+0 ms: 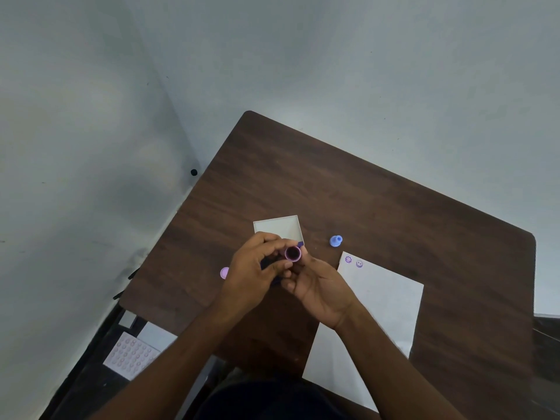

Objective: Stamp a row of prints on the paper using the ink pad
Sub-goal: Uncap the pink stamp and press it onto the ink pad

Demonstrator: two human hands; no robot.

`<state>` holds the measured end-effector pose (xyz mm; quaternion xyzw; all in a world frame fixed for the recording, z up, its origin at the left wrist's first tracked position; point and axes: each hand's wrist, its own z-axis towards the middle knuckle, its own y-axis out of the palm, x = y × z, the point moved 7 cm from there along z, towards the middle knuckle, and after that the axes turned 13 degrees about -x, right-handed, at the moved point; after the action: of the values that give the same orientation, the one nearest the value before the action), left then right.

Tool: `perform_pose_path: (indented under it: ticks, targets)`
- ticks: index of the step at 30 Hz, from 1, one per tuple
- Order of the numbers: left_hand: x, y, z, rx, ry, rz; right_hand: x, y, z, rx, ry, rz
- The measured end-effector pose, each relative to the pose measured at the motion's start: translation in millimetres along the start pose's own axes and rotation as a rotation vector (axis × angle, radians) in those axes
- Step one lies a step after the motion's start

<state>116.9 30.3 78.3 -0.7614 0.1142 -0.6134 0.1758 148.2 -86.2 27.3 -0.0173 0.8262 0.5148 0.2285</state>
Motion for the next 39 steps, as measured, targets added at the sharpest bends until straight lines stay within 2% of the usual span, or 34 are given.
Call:
perform_pose_path:
  ticks: [8, 12, 21, 39]
  targets:
    - [8.9, -6.5, -1.7, 0.100, 0.006, -0.030, -2.5, -5.3, -0.9, 0.011, -0.083, 0.049]
    - [9.3, -6.3, -1.2, 0.099, -0.002, -0.076, 1.2, -8.6, 2.8, 0.061, -0.057, 0.125]
    - [9.1, -10.4, -1.9, 0.080, 0.048, -0.085, 3.4, -7.6, 6.2, 0.067, -0.047, 0.107]
    - [9.0, -12.6, -3.0, 0.121, -0.008, -0.047, -5.7, -1.5, 7.5, 0.011, -0.091, -0.014]
